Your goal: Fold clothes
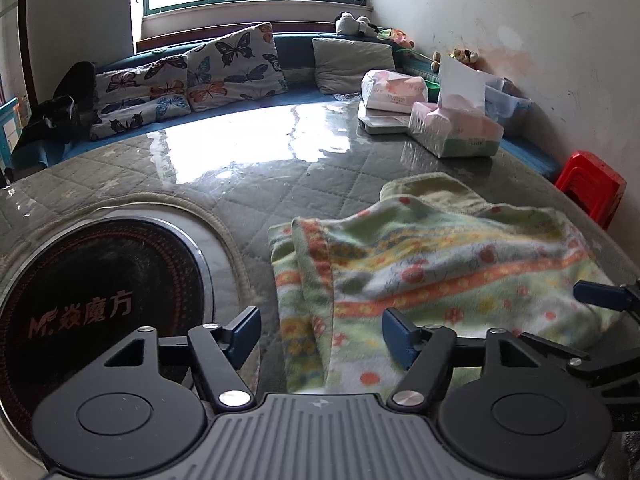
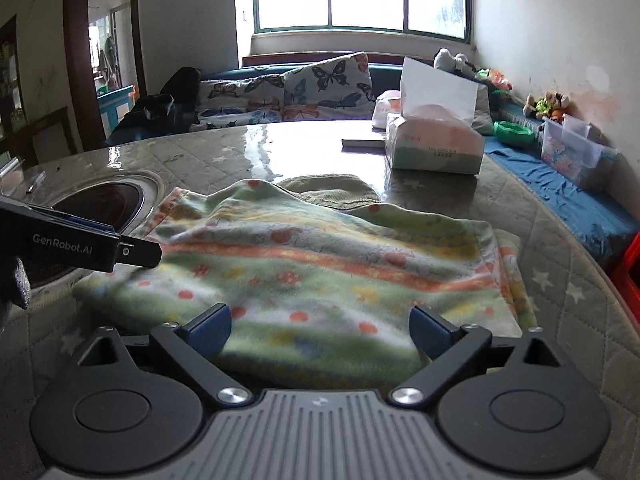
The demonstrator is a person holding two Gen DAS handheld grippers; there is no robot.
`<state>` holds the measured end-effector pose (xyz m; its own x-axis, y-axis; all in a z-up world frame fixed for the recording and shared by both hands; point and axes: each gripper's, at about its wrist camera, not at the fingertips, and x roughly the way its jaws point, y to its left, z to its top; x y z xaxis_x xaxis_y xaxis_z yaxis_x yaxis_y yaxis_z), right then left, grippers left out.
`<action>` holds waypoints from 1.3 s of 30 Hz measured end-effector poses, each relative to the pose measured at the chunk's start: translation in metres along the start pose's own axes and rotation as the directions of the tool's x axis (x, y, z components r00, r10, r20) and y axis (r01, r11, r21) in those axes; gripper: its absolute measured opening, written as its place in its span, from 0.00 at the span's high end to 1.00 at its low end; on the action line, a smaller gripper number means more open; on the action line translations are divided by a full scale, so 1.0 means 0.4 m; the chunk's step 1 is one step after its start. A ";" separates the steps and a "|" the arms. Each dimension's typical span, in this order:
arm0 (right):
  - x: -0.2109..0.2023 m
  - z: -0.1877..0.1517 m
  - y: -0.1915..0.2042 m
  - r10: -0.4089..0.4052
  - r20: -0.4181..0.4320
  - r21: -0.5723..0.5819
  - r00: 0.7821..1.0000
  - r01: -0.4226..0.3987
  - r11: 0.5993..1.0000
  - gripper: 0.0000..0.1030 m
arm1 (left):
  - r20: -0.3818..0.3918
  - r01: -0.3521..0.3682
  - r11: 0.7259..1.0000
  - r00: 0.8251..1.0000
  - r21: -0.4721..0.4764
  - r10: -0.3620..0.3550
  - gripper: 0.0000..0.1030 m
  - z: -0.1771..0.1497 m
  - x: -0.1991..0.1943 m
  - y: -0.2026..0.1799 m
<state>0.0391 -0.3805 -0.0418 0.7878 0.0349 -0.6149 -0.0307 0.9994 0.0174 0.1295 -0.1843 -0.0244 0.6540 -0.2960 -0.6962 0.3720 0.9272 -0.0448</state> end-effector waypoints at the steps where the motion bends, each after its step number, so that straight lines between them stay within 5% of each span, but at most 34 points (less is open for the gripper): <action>1: -0.001 -0.003 0.002 0.001 -0.001 -0.002 1.000 -0.001 1.000 0.03 | 0.002 -0.001 1.000 1.000 0.004 0.001 0.27 -0.004 -0.002 0.000; 14: 0.001 0.051 -0.006 0.050 0.012 -0.001 0.999 -0.050 0.999 0.00 | 0.012 -0.032 0.999 0.999 -0.009 0.032 0.17 -0.022 -0.011 0.025; 22: 0.107 0.117 0.021 0.095 -0.022 -0.020 0.995 -0.095 0.995 0.01 | 0.005 -0.044 0.999 0.999 -0.024 0.044 0.14 -0.034 -0.006 0.041; 39: 0.248 0.206 0.043 -0.046 -0.064 -0.065 0.997 0.042 0.997 0.00 | 0.002 -0.044 0.999 0.999 -0.023 0.044 0.11 -0.042 -0.022 0.055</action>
<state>0.1675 -0.3594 -0.0375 0.7471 -0.0119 -0.6646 -0.0375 0.9975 -0.0600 0.1210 -0.1574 -0.0312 0.6712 -0.2555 -0.6958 0.3277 0.9443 -0.0306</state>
